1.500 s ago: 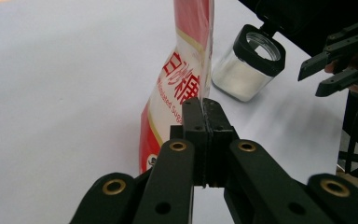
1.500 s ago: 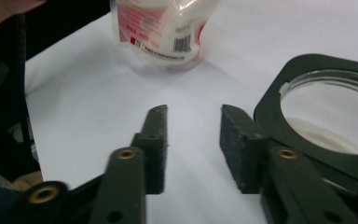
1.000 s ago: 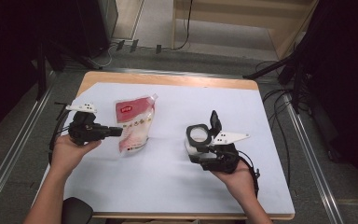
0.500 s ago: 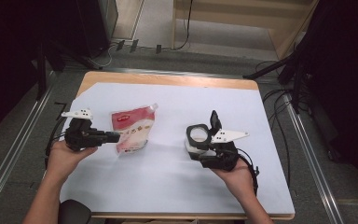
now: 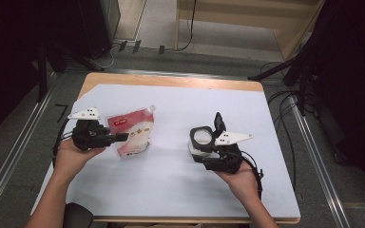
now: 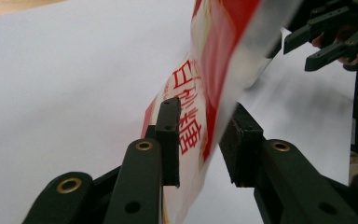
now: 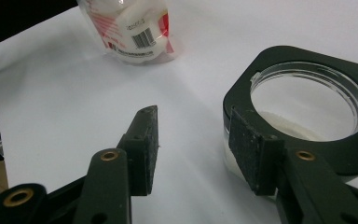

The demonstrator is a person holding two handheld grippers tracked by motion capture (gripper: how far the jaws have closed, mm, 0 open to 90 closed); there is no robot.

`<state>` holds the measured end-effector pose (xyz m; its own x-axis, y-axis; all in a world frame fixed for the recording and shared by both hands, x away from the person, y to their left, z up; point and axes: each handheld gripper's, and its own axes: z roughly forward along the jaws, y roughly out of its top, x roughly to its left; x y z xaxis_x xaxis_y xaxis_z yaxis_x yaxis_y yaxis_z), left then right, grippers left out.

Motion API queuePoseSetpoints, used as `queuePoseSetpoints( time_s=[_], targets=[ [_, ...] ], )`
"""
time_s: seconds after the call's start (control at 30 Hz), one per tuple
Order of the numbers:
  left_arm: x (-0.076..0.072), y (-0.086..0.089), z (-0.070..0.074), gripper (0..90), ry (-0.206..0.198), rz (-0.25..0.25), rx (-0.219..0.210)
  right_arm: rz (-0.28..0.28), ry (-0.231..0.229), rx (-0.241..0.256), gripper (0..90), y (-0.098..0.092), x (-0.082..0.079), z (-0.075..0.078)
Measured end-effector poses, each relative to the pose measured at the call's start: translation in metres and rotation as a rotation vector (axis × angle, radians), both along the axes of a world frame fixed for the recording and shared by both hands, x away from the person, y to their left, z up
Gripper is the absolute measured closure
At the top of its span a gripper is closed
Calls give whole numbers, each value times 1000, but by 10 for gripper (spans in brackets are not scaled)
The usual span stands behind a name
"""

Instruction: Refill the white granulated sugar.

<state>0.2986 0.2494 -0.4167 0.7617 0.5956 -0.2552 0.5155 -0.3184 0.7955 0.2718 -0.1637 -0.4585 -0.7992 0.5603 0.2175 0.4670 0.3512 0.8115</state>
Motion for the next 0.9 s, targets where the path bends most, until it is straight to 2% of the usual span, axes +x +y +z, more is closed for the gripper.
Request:
queuePoseSetpoints(
  time_s=[0.17, 0.27, 0.33, 0.4, 0.5, 0.63, 0.8, 0.9],
  targets=[
    [8, -5, 0, 707, -11, -6, -5, -6, -2, -1, 516, 0, 0, 0],
    [12, -11, -1, 723, -7, -2, 9, -9, -2, -3, 515, -1, 0, -1],
    [14, -13, 1, 790, 10, -6, 7, -11, 0, -4, 516, -1, 0, -1],
    [16, -15, 5, 863, 2, 19, 21, -10, -1, -4, 516, -1, -1, -1],
    [20, -16, 8, 900, 17, 34, 34, -16, -1, -5, 516, -3, -1, -1],
    [25, -21, 13, 900, 33, 39, 49, -33, 1, 3, 517, -7, -2, 0],
    [33, -24, 19, 900, 30, 55, 76, -36, -2, 5, 518, -8, -1, 0],
    [39, -21, 22, 900, 29, 84, 53, -36, 1, 8, 518, -7, -1, 1]
  ],
)
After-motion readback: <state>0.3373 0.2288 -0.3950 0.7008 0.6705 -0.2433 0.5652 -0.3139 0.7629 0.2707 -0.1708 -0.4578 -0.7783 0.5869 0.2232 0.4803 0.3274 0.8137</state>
